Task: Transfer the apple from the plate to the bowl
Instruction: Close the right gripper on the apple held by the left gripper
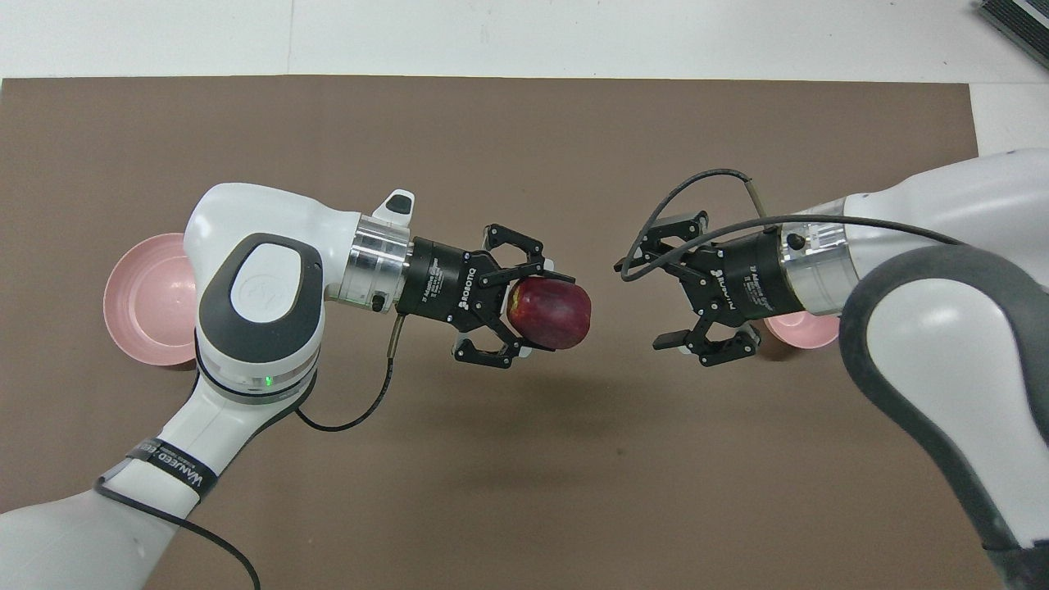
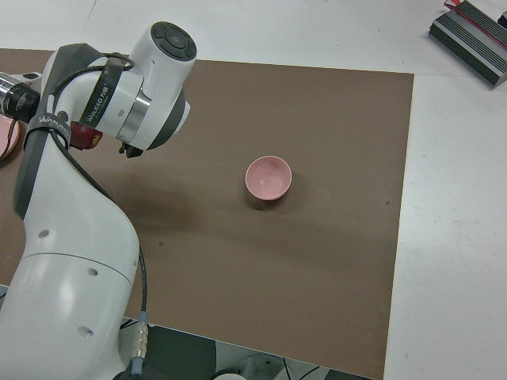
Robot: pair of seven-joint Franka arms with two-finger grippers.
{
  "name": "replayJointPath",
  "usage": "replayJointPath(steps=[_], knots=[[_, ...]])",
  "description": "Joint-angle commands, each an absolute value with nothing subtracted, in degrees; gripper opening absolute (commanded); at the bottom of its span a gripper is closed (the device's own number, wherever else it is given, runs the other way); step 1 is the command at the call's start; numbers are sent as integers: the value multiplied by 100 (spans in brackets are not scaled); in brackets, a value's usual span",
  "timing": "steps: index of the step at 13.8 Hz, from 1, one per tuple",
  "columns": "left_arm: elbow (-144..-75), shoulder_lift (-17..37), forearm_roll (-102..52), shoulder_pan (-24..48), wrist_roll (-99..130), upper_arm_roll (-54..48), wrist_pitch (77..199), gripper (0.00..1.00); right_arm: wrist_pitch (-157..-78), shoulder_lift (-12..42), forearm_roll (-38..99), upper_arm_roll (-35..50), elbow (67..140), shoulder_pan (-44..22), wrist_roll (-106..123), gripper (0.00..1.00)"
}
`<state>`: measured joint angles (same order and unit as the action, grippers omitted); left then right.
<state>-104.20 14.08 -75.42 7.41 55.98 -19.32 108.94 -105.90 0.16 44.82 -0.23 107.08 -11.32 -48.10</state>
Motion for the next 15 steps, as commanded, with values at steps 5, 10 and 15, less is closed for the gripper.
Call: replayJointPath(steps=[5,10,15], knots=[[-10274,1477,-8349,747,5704,-2004,10969,0,-12057,-817,6010,0,11936,-1415,-3287,100],[-10274,1476,-8525,791,5704,-2171,10969,0,-12489,-782,6126,9,11927,-1714,-3252,100],[-10274,1468,-8666,800,5704,-2302,10969,0,-12463,-765,6047,9,11927,-1749,-3489,100]])
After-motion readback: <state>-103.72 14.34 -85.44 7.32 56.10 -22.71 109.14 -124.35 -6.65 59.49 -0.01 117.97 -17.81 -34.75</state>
